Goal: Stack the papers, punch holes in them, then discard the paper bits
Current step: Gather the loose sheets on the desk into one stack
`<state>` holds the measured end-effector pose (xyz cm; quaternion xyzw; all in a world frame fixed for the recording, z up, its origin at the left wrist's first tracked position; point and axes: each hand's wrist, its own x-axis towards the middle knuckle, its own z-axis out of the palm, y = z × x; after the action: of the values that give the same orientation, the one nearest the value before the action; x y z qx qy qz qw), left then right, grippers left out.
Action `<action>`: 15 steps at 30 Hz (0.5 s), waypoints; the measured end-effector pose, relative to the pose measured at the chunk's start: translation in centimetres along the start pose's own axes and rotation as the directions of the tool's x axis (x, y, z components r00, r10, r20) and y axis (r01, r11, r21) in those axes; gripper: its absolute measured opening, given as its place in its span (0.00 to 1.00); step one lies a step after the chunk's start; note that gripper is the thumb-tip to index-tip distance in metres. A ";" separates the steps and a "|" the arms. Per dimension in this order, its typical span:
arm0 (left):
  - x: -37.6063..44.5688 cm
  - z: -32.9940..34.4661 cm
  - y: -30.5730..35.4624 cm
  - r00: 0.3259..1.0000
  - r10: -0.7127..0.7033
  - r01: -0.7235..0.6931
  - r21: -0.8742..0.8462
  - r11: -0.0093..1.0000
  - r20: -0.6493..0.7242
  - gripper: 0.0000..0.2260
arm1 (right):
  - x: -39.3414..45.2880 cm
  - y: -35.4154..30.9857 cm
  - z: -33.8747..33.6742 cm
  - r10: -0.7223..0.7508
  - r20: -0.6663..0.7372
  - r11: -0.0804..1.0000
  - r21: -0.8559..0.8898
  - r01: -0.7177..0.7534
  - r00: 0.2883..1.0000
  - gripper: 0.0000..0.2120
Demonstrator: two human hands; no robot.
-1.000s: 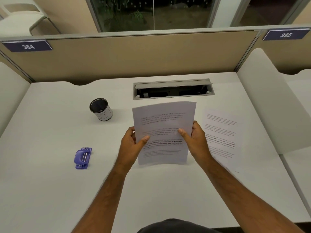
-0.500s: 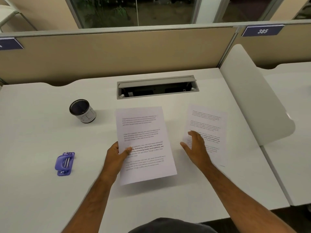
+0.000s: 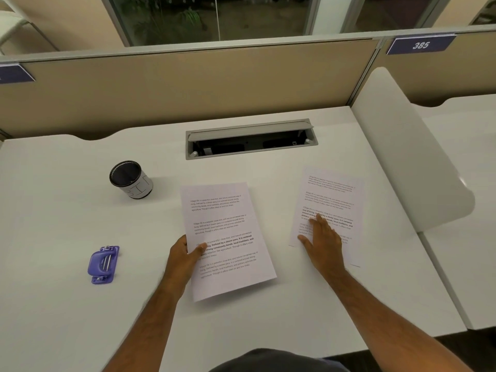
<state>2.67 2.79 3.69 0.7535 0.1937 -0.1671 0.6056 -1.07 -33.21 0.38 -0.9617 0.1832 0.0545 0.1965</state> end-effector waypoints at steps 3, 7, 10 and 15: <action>0.0 0.1 0.0 1.000 -0.004 0.004 0.006 1.000 0.001 0.16 | -0.1 -0.2 0.0 0.010 -0.021 1.000 0.027 -0.010 1.000 0.26; -0.1 0.2 0.0 1.000 -0.005 0.005 0.000 1.000 0.013 0.16 | 0.2 -0.5 -0.6 -0.006 -0.083 0.997 0.074 0.013 0.996 0.22; -0.2 0.3 -0.1 1.000 -0.005 0.006 -0.029 1.000 0.012 0.16 | 0.6 -0.8 -1.4 -0.017 -0.058 0.998 0.061 0.020 0.998 0.19; -0.4 0.5 -0.2 1.000 -0.021 0.022 -0.074 0.997 0.010 0.16 | 0.6 -2.6 -2.0 -0.065 -0.005 0.961 0.269 0.064 0.998 0.15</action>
<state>2.23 2.36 3.56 0.7278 0.2050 -0.1698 0.6321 0.57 -31.99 3.06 -0.9315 0.1571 0.0245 0.3272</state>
